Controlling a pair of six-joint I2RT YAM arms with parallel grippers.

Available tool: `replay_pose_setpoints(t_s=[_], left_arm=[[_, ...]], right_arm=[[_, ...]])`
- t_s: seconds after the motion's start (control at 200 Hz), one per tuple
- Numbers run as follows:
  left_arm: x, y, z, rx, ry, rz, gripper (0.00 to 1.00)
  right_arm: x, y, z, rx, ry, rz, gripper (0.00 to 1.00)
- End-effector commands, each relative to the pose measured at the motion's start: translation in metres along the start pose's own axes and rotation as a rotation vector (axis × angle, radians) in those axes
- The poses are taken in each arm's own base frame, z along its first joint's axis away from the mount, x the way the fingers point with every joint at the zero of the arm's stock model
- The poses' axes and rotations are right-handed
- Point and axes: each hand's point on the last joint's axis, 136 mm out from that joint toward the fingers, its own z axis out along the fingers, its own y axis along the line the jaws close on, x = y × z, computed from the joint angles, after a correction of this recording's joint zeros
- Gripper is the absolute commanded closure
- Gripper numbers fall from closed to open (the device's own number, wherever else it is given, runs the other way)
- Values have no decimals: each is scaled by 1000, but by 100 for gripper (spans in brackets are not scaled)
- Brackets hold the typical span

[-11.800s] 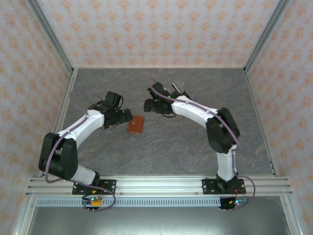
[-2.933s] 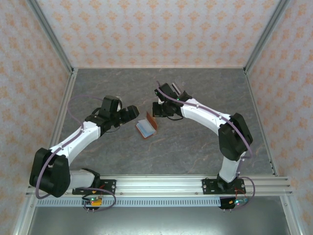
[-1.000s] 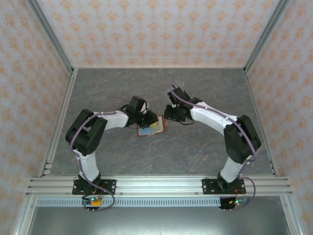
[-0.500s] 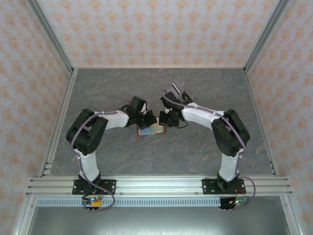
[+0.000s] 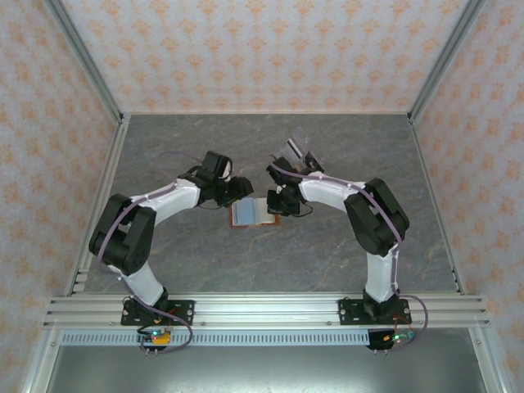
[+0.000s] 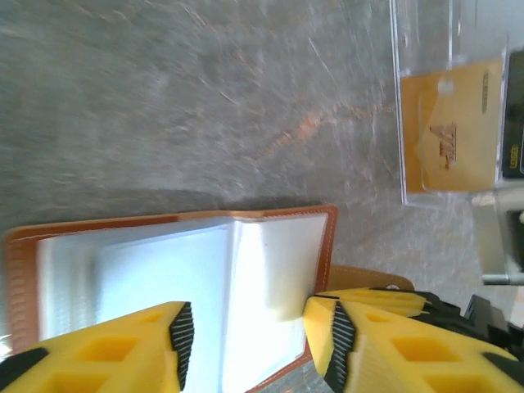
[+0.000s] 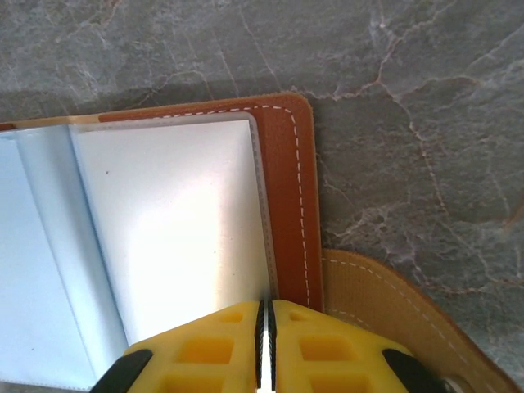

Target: Take the credit cards out of the card holder

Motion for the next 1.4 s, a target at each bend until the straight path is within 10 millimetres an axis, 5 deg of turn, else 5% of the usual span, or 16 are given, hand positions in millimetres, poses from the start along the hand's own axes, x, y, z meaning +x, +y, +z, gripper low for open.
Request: replay_pose_setpoints(t_s=[0.0, 0.931, 1.396], left_arm=[[9, 30, -11, -124, 1, 7, 46], [26, 51, 19, -162, 126, -8, 51], [29, 25, 26, -16, 166, -11, 56]], right_arm=[[-2, -9, 3, 54, 4, 8, 87], [2, -11, 7, 66, 27, 19, 87], [5, -13, 10, 70, 35, 22, 87]])
